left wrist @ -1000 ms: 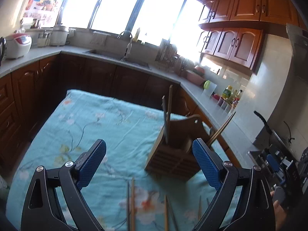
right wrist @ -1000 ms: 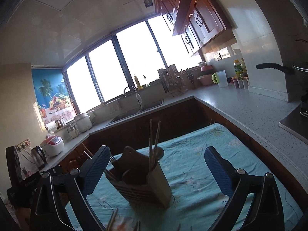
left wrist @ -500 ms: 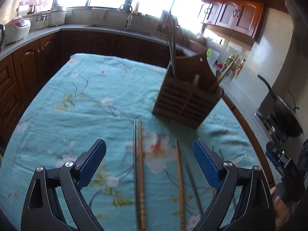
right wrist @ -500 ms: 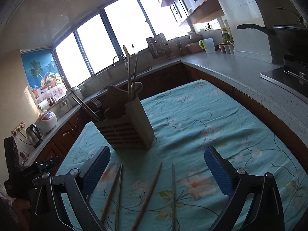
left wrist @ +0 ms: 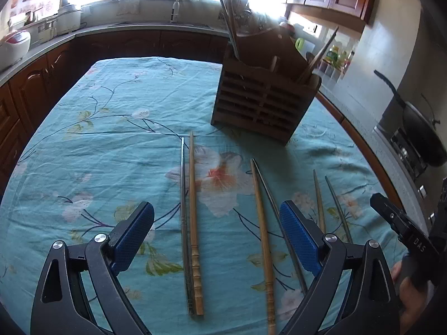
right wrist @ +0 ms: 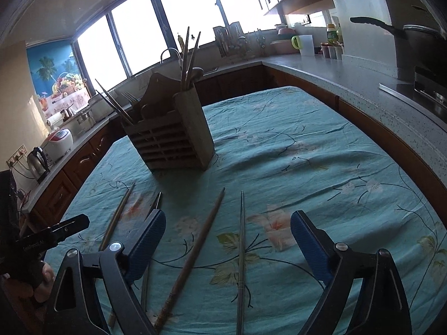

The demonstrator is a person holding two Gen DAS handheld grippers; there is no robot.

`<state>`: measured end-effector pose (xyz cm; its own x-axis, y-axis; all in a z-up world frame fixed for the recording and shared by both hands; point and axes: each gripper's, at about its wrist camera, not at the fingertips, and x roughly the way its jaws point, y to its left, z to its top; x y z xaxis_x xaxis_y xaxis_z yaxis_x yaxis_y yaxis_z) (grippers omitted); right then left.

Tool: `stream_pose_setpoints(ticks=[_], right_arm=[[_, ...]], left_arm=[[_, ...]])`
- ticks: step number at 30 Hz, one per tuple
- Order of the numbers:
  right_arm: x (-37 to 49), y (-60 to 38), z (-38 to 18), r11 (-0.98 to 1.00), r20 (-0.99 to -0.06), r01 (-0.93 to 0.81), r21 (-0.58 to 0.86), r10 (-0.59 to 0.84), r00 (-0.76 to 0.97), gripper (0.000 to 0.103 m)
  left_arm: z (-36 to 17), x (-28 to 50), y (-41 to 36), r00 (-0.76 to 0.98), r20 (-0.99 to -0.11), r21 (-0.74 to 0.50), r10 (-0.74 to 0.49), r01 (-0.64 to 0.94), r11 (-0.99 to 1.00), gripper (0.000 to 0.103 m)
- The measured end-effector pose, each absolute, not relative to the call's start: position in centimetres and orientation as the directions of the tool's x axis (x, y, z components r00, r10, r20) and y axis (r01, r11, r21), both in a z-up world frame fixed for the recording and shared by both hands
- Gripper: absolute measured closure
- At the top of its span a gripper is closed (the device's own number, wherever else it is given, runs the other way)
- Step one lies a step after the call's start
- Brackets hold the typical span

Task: Organize utensils
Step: 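Move both tools back down toward the chopsticks on the cloth, then grasp a wooden chopstick with the left tool while the right tool grasps a steel one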

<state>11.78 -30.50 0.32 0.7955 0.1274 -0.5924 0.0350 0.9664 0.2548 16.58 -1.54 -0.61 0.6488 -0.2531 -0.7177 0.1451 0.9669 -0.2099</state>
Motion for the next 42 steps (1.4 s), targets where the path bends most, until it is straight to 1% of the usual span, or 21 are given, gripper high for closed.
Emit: stream_pose_setpoints(ticks=[2, 5, 6, 9, 11, 13, 15, 17, 18, 19, 23, 27, 29, 30, 32, 34, 35, 36, 37, 39, 42], right_arm=[[12.2, -30.6, 0.0, 0.968, -0.61, 0.039, 0.248, 0.125, 0.782, 0.02], [12.9, -30.5, -0.5, 0.971, -0.641, 0.044, 0.237, 0.122, 0.758, 0.028], [13.1, -30.5, -0.7, 0.972, -0.652, 0.044, 0.23, 0.12, 0.749, 0.031], [13.8, -30.5, -1.1, 0.974, -0.679, 0.043, 0.225, 0.125, 0.723, 0.039], [14.4, -30.6, -1.4, 0.976, -0.695, 0.046, 0.214, 0.119, 0.709, 0.044], [15.1, -30.7, -1.8, 0.976, -0.712, 0.05, 0.213, 0.12, 0.692, 0.048], [15.7, -30.8, -2.1, 0.977, -0.728, 0.052, 0.209, 0.12, 0.675, 0.055], [16.3, -30.8, -2.4, 0.978, -0.741, 0.048, 0.201, 0.12, 0.661, 0.059], [16.5, -30.8, -2.6, 0.979, -0.748, 0.045, 0.196, 0.12, 0.653, 0.061], [16.8, -30.8, -2.8, 0.98, -0.753, 0.044, 0.193, 0.119, 0.647, 0.062], [17.7, -30.7, -3.4, 0.983, -0.772, 0.041, 0.181, 0.116, 0.625, 0.073], [18.4, -30.5, -3.8, 0.987, -0.784, 0.037, 0.159, 0.103, 0.612, 0.078], [18.8, -30.4, -3.8, 0.989, -0.788, 0.034, 0.145, 0.094, 0.609, 0.079], [19.0, -30.4, -3.8, 0.989, -0.79, 0.034, 0.142, 0.093, 0.606, 0.082], [19.6, -30.3, -4.0, 0.991, -0.795, 0.034, 0.129, 0.083, 0.601, 0.085], [20.1, -30.0, -4.1, 0.993, -0.795, 0.028, 0.111, 0.072, 0.603, 0.087], [20.3, -29.8, -4.1, 0.995, -0.795, 0.025, 0.099, 0.064, 0.604, 0.087], [20.5, -29.6, -4.2, 0.996, -0.795, 0.019, 0.081, 0.053, 0.605, 0.088], [20.7, -29.4, -4.2, 0.998, -0.794, 0.015, 0.064, 0.042, 0.607, 0.089], [20.7, -29.1, -4.3, 0.999, -0.79, 0.013, 0.04, 0.024, 0.613, 0.097], [20.6, -29.4, -4.3, 0.998, -0.79, 0.018, 0.065, 0.04, 0.612, 0.098]], left_arm=[[-0.9, 17.1, -2.1, 0.633, -0.739, -0.179, -0.231, 0.146, 0.973, 0.011], [-1.4, 17.8, -2.9, 0.606, -0.764, -0.156, -0.222, 0.161, 0.975, 0.02], [-1.6, 18.0, -3.2, 0.596, -0.772, -0.151, -0.224, 0.17, 0.974, 0.025], [-1.9, 18.6, -4.4, 0.572, -0.79, -0.127, -0.222, 0.202, 0.971, 0.028], [-2.2, 19.2, -5.1, 0.558, -0.801, -0.112, -0.219, 0.219, 0.969, 0.033], [-2.6, 19.7, -5.7, 0.538, -0.815, -0.105, -0.217, 0.231, 0.967, 0.041], [-3.1, 20.4, -6.2, 0.516, -0.827, -0.108, -0.223, 0.244, 0.964, 0.045], [-3.6, 21.0, -6.7, 0.503, -0.837, -0.096, -0.214, 0.25, 0.963, 0.046], [-3.8, 21.2, -7.0, 0.498, -0.842, -0.089, -0.21, 0.254, 0.963, 0.049], [-4.1, 21.5, -7.2, 0.49, -0.847, -0.085, -0.207, 0.259, 0.962, 0.055], [-4.5, 22.6, -7.8, 0.473, -0.855, -0.089, -0.213, 0.271, 0.958, 0.06], [-4.6, 23.6, -8.2, 0.475, -0.854, -0.084, -0.211, 0.273, 0.958, 0.061], [-4.7, 24.0, -8.4, 0.478, -0.854, -0.079, -0.207, 0.274, 0.958, 0.061], [-4.7, 24.2, -8.5, 0.479, -0.854, -0.076, -0.205, 0.274, 0.959, 0.061], [-4.8, 24.5, -8.9, 0.485, -0.855, -0.052, -0.185, 0.274, 0.96, 0.062], [-4.8, 24.7, -9.6, 0.494, -0.855, -0.022, -0.16, 0.273, 0.962, 0.065], [-4.8, 24.8, -9.8, 0.499, -0.853, -0.014, -0.155, 0.275, 0.961, 0.067], [-4.8, 24.9, -10.0, 0.5, -0.852, -0.013, -0.155, 0.276, 0.961, 0.073], [-4.8, 24.9, -10.2, 0.501, -0.851, -0.014, -0.157, 0.278, 0.961, 0.082], [-4.9, 25.2, -10.7, 0.499, -0.85, -0.021, -0.168, 0.286, 0.958, 0.095], [-4.9, 25.4, -10.7, 0.493, -0.85, -0.039, -0.185, 0.291, 0.956, 0.097]])
